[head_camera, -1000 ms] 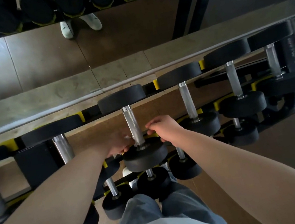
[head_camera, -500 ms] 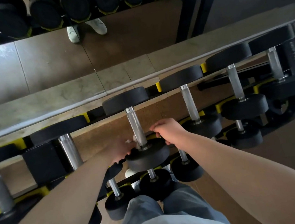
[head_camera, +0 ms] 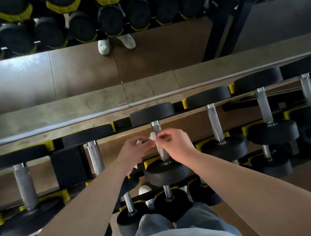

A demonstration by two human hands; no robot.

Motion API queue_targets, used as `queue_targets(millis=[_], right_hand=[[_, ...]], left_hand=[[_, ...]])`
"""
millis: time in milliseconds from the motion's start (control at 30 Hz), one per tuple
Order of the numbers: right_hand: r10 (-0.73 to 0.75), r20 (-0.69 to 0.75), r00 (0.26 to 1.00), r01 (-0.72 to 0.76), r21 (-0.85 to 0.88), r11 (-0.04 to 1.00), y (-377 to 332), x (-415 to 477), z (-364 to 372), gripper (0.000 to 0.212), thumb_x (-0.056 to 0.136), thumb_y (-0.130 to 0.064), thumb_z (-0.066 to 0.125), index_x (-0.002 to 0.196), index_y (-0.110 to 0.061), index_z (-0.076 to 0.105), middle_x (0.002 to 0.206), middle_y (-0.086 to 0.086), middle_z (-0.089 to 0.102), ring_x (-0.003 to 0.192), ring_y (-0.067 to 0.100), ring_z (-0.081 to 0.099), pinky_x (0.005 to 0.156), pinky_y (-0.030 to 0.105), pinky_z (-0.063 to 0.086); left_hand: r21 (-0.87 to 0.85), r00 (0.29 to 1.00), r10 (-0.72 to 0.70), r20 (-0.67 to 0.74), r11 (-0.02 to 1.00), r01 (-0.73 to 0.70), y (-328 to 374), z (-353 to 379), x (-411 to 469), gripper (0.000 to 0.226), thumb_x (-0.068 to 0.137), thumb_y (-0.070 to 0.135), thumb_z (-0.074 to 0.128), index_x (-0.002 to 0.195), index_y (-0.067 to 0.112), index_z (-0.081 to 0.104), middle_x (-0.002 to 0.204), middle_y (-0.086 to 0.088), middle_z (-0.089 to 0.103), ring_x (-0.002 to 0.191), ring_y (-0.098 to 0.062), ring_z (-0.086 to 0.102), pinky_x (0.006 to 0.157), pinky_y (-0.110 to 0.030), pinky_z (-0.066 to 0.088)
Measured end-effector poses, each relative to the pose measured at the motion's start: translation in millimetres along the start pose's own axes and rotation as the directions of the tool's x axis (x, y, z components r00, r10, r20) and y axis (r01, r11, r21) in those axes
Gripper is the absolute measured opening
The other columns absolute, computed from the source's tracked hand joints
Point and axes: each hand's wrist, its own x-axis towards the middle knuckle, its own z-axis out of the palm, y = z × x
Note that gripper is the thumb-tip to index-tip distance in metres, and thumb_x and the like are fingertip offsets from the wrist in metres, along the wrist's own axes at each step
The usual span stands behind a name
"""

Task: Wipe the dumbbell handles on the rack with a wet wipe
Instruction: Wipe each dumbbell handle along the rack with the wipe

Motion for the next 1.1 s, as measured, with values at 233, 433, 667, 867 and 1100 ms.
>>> queue_targets(millis=[233, 433, 667, 867, 1100], right_hand=[[0.195, 0.208, 0.958, -0.105, -0.379, 0.920, 19.2, 22.1, -13.9, 0.031, 0.105, -0.019, 0.053, 0.135, -0.018, 0.062, 0.124, 0.002, 0.067, 0.081, 0.013, 0.066, 0.063, 0.023, 0.048], [0.416, 0.410, 0.812, -0.191, -0.486, 0.853, 13.7, 42.4, -17.7, 0.025, 0.100, -0.011, 0.054, 0.124, -0.013, 0.059, 0.109, 0.009, 0.061, 0.086, 0.021, 0.060, 0.062, 0.027, 0.050], [0.403, 0.331, 0.853, -0.503, 0.314, 0.806, 5.4, 65.7, -16.9, 0.036, 0.097, 0.005, 0.048, 0.123, -0.015, 0.063, 0.079, 0.006, 0.050, 0.061, 0.015, 0.043, 0.056, 0.029, 0.044], [0.351, 0.429, 0.832, -0.132, -0.462, 0.877, 10.3, 43.2, -15.4, 0.039, 0.102, -0.011, 0.045, 0.140, -0.014, 0.054, 0.122, 0.012, 0.062, 0.095, 0.024, 0.064, 0.071, 0.032, 0.052], [0.355, 0.314, 0.881, -0.355, -0.059, 0.933, 5.0, 48.5, -24.5, 0.048, 0.100, -0.008, 0.055, 0.147, -0.018, 0.050, 0.114, 0.006, 0.062, 0.074, 0.018, 0.059, 0.064, 0.029, 0.053]], left_hand=[[0.190, 0.999, -0.004, -0.038, 0.982, 0.011, -16.3, -0.5, 8.1, 0.015, 0.096, 0.041, 0.065, 0.095, 0.028, 0.072, 0.092, 0.004, 0.061, 0.070, -0.010, 0.048, 0.073, -0.032, 0.047], [0.211, 0.998, -0.061, -0.005, 0.976, 0.061, -19.2, 0.3, 16.2, 0.016, 0.096, 0.045, 0.062, 0.100, 0.031, 0.070, 0.104, -0.002, 0.073, 0.069, -0.014, 0.053, 0.058, -0.027, 0.043], [-0.012, 0.995, -0.097, 0.026, 0.995, 0.097, -2.6, -8.4, 22.0, 0.017, 0.102, 0.032, 0.059, 0.111, 0.021, 0.069, 0.097, -0.002, 0.075, 0.051, -0.004, 0.041, 0.043, -0.019, 0.031], [0.006, 0.995, -0.095, 0.018, 0.995, 0.095, -4.4, -10.2, 25.2, 0.017, 0.104, 0.029, 0.056, 0.111, 0.020, 0.069, 0.092, 0.000, 0.072, 0.051, -0.005, 0.041, 0.043, -0.018, 0.030], [0.021, 0.991, -0.124, 0.041, 0.992, 0.123, -4.5, -3.1, 25.1, 0.016, 0.102, 0.031, 0.060, 0.108, 0.019, 0.069, 0.096, -0.004, 0.072, 0.056, -0.007, 0.041, 0.046, -0.020, 0.031]])
